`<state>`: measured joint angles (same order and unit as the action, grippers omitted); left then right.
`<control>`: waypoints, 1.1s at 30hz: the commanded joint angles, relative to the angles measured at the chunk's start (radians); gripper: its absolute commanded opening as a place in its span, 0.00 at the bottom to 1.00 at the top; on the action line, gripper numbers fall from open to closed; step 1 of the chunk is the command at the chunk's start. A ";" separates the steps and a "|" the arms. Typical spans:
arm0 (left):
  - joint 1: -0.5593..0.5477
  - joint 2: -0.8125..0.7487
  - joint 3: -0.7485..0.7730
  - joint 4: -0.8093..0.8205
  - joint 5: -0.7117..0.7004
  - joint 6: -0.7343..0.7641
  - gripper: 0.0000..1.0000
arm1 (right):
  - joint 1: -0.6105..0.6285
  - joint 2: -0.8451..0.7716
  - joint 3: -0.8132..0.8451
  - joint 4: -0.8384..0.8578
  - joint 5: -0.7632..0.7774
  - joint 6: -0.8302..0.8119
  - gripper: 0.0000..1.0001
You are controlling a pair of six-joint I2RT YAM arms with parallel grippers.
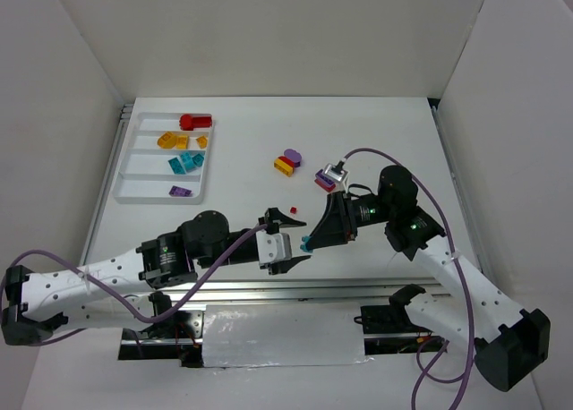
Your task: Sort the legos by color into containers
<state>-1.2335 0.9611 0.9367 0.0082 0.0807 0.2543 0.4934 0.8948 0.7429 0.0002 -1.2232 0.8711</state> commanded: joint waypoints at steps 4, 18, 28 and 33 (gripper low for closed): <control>-0.004 0.002 0.024 0.021 0.033 -0.021 0.76 | 0.008 0.004 -0.013 0.112 -0.013 0.058 0.00; -0.004 0.030 0.040 0.007 0.042 -0.029 0.21 | 0.011 0.010 -0.019 0.159 -0.009 0.097 0.00; 0.063 0.010 0.025 0.124 -0.436 -0.144 0.00 | -0.093 0.059 -0.061 0.014 0.109 -0.031 1.00; 0.333 0.076 0.069 0.121 -0.766 -0.315 0.00 | -0.363 0.040 -0.259 0.184 0.233 0.167 0.99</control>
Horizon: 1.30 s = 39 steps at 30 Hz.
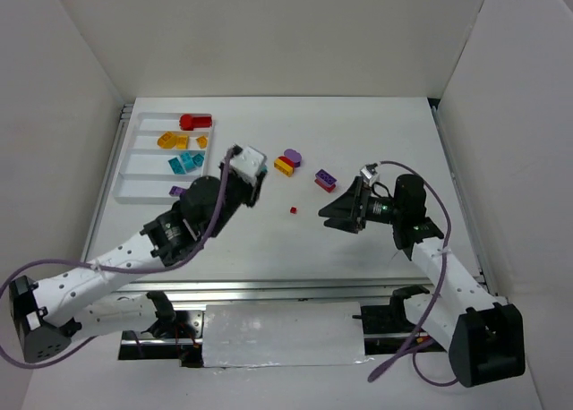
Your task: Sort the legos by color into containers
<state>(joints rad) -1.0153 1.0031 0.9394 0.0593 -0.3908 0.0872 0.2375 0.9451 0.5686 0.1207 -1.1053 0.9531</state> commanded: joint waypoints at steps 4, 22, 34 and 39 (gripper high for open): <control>0.532 0.253 0.260 -0.139 -0.356 -0.416 0.00 | -0.107 -0.045 -0.128 0.008 0.234 0.044 1.00; 1.120 1.089 0.876 -0.636 -0.060 -0.848 0.07 | -0.098 -0.160 -0.072 -0.217 0.242 -0.129 1.00; 1.138 1.066 0.771 -0.653 -0.095 -0.931 0.43 | -0.099 -0.149 -0.058 -0.230 0.257 -0.146 1.00; 1.140 1.030 0.769 -0.674 -0.115 -0.949 1.00 | -0.098 -0.134 -0.058 -0.220 0.260 -0.160 0.99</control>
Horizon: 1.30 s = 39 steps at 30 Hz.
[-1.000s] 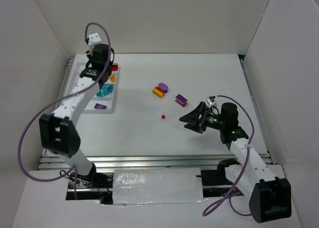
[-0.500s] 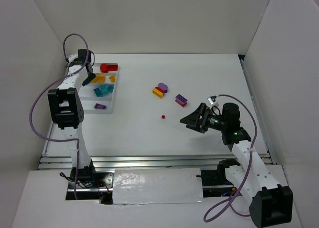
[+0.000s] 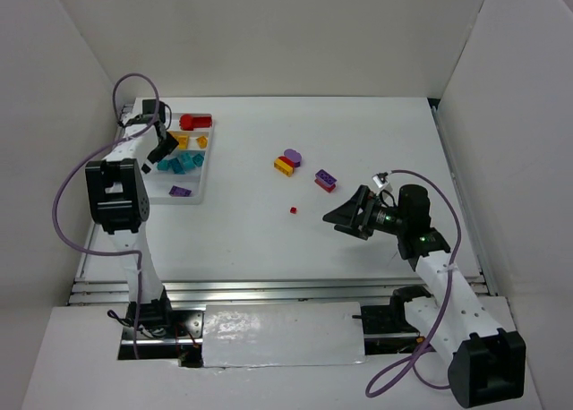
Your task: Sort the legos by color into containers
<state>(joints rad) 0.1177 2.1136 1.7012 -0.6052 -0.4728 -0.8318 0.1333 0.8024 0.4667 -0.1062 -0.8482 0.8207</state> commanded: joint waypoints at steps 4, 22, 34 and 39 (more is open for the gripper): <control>0.004 -0.177 0.006 -0.013 -0.041 -0.032 1.00 | 0.008 0.040 0.065 -0.033 0.075 -0.061 1.00; -0.434 -1.115 -0.575 0.076 0.420 0.306 1.00 | 0.233 0.844 0.800 -0.388 1.024 -0.523 0.99; -0.440 -1.281 -0.805 0.073 0.663 0.419 0.99 | 0.232 1.146 0.994 -0.383 0.929 -0.782 0.91; -0.440 -1.276 -0.804 0.070 0.677 0.439 0.99 | 0.233 1.202 1.036 -0.389 0.893 -0.808 0.82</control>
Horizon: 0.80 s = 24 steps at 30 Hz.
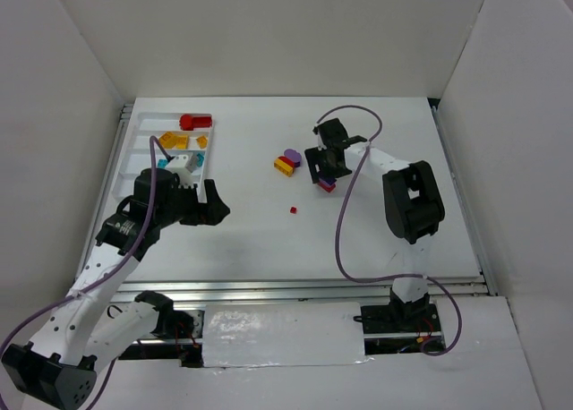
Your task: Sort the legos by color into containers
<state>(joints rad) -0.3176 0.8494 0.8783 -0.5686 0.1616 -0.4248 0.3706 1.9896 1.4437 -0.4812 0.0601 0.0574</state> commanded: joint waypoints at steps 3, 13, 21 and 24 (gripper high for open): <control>-0.005 -0.009 0.017 0.026 0.021 0.027 1.00 | -0.004 0.034 0.083 -0.028 0.001 -0.030 0.51; -0.005 0.011 0.018 0.045 0.044 -0.003 1.00 | -0.001 -0.204 -0.003 -0.021 -0.010 0.243 0.00; -0.014 0.007 -0.194 0.563 0.520 -0.251 1.00 | -0.007 -0.647 -0.474 0.580 -0.954 0.600 0.00; -0.040 0.022 -0.257 0.845 0.669 -0.356 1.00 | 0.005 -0.709 -0.666 1.012 -1.115 0.866 0.00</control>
<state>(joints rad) -0.3313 0.8661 0.6563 -0.1188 0.5766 -0.6312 0.3637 1.2915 0.9150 0.0879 -0.7063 0.6083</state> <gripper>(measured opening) 0.994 0.437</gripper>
